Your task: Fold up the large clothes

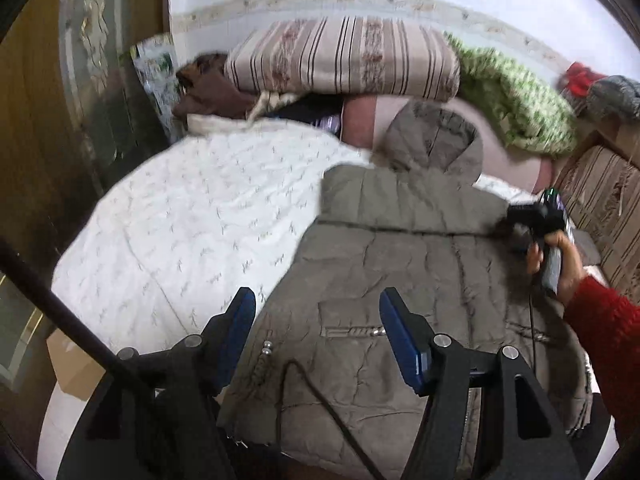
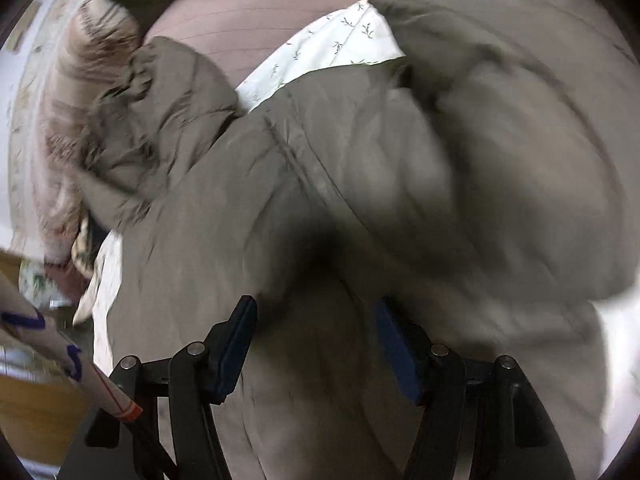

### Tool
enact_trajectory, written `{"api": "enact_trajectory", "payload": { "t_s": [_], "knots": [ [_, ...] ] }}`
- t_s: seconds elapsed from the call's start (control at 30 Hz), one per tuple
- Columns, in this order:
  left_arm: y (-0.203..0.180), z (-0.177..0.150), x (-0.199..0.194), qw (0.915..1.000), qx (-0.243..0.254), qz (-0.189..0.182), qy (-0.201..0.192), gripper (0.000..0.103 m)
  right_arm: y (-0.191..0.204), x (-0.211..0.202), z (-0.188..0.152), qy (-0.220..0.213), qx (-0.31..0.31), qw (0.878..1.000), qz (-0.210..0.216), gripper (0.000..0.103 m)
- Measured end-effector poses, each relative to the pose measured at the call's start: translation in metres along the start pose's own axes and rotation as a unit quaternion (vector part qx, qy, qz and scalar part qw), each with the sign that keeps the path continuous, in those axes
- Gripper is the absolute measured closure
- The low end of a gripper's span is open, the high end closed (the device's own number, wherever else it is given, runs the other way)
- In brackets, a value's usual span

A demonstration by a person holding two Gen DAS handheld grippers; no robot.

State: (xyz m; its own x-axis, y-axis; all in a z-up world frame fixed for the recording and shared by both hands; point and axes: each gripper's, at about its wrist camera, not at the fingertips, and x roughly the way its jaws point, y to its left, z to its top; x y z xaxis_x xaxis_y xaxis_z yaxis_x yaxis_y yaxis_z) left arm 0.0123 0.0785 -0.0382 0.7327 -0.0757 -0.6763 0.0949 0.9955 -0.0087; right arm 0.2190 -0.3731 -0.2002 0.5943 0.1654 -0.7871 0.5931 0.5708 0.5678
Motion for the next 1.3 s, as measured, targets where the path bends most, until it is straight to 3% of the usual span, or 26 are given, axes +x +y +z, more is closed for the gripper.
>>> {"api": "enact_trajectory", "payload": {
  "t_s": [0.03,0.07,0.1,0.2,0.37,0.47,0.53,0.7,0.83,1.0,1.1,1.3],
  "knots": [
    [0.002,0.001,0.007,1.0000,-0.002,0.002,0.006,0.039,0.004,0.002,0.004,-0.011,0.001,1.000,0.002,0.037],
    [0.004,0.002,0.011,0.9999,-0.003,0.003,0.010,0.040,0.008,0.004,0.006,-0.014,-0.004,1.000,0.003,0.046],
    [0.005,0.003,0.015,0.9999,-0.003,0.005,0.011,0.040,0.013,0.005,0.008,-0.011,-0.015,1.000,0.004,0.077],
    [0.003,0.005,0.024,0.9998,0.008,0.010,0.013,0.040,0.015,-0.013,0.003,-0.018,-0.039,0.999,0.012,0.084],
    [-0.010,0.005,0.024,0.9996,0.024,-0.006,0.015,0.039,-0.013,-0.055,-0.026,-0.033,-0.085,0.996,-0.008,0.083],
    [-0.021,0.004,0.019,0.9993,0.027,-0.014,0.023,0.039,-0.025,-0.056,-0.035,-0.016,-0.111,0.993,-0.024,0.070],
    [-0.028,0.002,0.010,0.9991,0.035,-0.011,0.020,0.039,-0.035,-0.081,-0.042,-0.040,-0.095,0.995,-0.006,0.063],
    [-0.043,0.004,-0.001,0.9990,0.040,0.003,0.021,0.039,-0.079,-0.146,-0.041,-0.077,-0.075,0.994,0.033,0.062],
    [-0.063,0.003,0.004,0.9983,0.038,-0.009,0.042,0.039,-0.147,-0.177,-0.018,-0.105,-0.013,0.994,0.026,0.059],
    [-0.091,-0.001,0.016,0.9959,0.046,-0.013,0.077,0.039,-0.236,-0.180,0.028,-0.115,0.077,0.990,0.005,0.057],
    [-0.101,0.000,0.022,0.9941,0.042,-0.016,0.099,0.039,-0.263,-0.174,0.055,-0.121,0.107,0.987,0.004,0.057],
    [-0.110,0.006,0.028,0.9939,0.041,0.016,0.101,0.039,-0.290,-0.143,0.109,-0.127,0.144,0.981,0.001,0.057]
  ]
}}
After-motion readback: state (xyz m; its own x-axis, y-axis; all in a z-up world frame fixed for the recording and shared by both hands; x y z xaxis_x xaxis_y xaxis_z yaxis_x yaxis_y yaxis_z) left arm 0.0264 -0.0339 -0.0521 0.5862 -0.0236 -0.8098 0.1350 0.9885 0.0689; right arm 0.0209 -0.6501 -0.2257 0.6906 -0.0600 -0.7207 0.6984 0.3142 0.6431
